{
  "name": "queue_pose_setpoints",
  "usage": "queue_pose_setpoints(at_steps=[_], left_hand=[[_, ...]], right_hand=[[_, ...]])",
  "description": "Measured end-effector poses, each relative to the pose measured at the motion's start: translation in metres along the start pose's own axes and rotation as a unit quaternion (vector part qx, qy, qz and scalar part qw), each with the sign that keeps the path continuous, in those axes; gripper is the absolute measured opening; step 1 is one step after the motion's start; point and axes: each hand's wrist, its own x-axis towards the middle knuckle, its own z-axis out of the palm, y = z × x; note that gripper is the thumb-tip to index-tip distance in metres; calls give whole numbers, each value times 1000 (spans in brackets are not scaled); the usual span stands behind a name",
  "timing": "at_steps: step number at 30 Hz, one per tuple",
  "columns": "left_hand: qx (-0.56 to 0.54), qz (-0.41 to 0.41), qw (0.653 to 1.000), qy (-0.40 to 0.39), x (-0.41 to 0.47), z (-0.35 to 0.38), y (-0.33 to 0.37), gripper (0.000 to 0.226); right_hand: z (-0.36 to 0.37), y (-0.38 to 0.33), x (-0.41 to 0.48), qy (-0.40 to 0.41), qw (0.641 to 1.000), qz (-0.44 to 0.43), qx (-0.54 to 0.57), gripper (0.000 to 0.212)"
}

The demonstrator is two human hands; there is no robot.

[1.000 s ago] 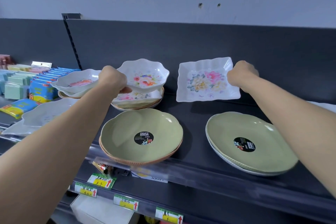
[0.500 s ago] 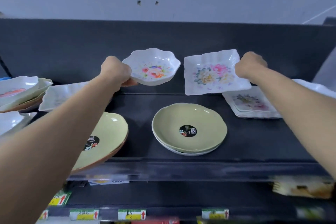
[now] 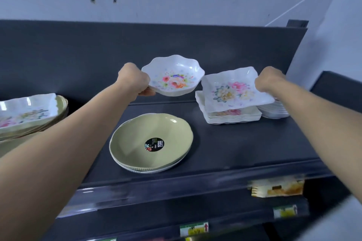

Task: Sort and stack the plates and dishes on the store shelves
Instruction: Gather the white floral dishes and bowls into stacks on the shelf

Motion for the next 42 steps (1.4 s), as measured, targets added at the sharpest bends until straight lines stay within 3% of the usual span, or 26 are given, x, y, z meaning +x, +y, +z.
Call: queue_pose_setpoints(at_steps=[21,27,32,42], left_hand=[[30,-12,999,24,-2,57,26,18],[43,-4,999,11,2,73,31,16],[52,-3,999,-15,7,91,39,18],[15,37,995,-89,4,167,83,30]], right_hand=[[44,12,57,-71,994,-78,-9,29],[45,21,65,-35,996,-86,11,23],[25,25,73,15,994,-89,53,6],[-21,67,106,120,985,-95,80,15]])
